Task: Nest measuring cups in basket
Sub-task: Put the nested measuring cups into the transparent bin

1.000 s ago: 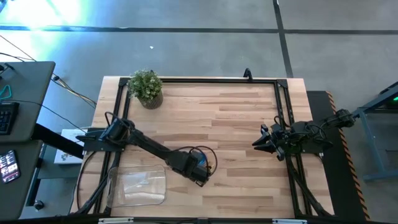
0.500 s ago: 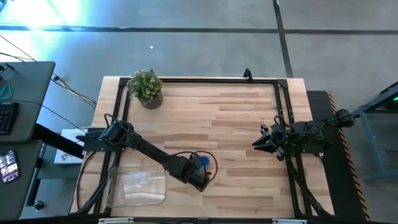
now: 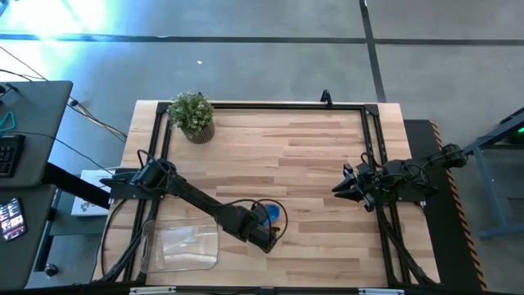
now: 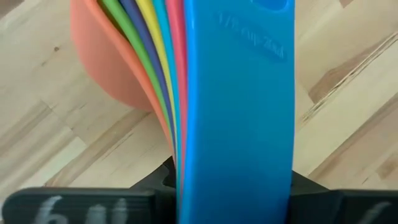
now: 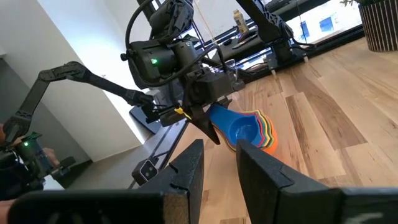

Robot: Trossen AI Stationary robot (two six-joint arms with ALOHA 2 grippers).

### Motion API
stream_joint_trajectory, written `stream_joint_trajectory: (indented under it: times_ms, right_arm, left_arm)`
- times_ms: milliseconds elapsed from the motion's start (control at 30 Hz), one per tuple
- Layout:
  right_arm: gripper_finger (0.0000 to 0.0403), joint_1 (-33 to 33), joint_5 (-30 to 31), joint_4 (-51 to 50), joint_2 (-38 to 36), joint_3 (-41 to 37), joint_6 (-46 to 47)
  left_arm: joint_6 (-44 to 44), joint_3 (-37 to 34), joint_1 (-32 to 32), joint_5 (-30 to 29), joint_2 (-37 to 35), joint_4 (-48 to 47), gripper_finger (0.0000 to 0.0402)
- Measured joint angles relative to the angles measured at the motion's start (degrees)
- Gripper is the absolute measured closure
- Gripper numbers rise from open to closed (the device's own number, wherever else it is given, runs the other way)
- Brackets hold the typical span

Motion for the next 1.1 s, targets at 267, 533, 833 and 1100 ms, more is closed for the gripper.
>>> stream_joint_trajectory:
  times_ms: [267,533,833,1100]
  right_arm:
    - [0.0316,0.0,0.0,0.0,0.0,0.0,0.0]
    - [0.0316,0.0,0.0,0.0,0.0,0.0,0.0]
    - [0.0316,0.0,0.0,0.0,0.0,0.0,0.0]
    - [0.0316,0.0,0.0,0.0,0.0,0.0,0.0]
  left_arm:
    - [-1.8,0.0,0.0,1.4,0.0,-0.1,0.0315]
    - [-4.5,0.0,-0.2,1.5,0.0,0.1,0.0335]
    - [-5.7,0.0,-0.2,0.6,0.0,0.4,0.0337]
    - [-7.0,0.0,-0.1,-0.1,0.0,1.1,0.0337]
